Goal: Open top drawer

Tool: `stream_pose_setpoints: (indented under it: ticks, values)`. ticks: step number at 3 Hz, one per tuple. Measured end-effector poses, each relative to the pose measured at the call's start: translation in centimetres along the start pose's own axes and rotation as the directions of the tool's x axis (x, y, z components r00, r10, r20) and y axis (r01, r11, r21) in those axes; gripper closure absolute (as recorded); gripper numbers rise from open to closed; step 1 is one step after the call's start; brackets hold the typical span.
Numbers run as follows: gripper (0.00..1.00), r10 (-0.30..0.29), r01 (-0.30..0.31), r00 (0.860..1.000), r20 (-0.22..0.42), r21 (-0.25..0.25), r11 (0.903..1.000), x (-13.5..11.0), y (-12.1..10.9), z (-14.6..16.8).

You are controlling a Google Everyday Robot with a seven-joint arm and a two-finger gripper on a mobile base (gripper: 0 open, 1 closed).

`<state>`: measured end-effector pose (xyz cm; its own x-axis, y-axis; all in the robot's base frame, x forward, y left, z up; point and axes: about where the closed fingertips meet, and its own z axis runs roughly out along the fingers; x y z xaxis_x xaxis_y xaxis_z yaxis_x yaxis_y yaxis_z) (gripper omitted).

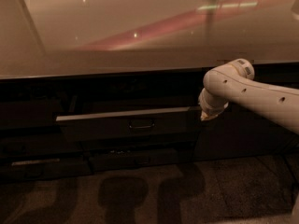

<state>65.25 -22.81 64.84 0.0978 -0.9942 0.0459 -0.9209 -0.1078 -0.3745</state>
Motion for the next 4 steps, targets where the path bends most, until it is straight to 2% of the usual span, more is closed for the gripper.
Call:
stream_pose_setpoints:
  ticks: [1, 2, 3, 4]
  values:
    - [1.00, 0.000, 0.000, 1.000, 0.000, 0.000, 1.0000, 0.0, 0.0, -0.1]
    - [1.00, -0.014, 0.014, 1.000, 0.017, -0.003, 0.9999, -0.1, 1.7, 0.0]
    - [1.00, -0.015, 0.015, 1.000, 0.019, -0.003, 0.9999, -0.1, 1.7, -0.1]
    - [1.00, -0.025, 0.025, 0.999, 0.026, -0.002, 0.9997, -0.2, 3.1, 0.1]
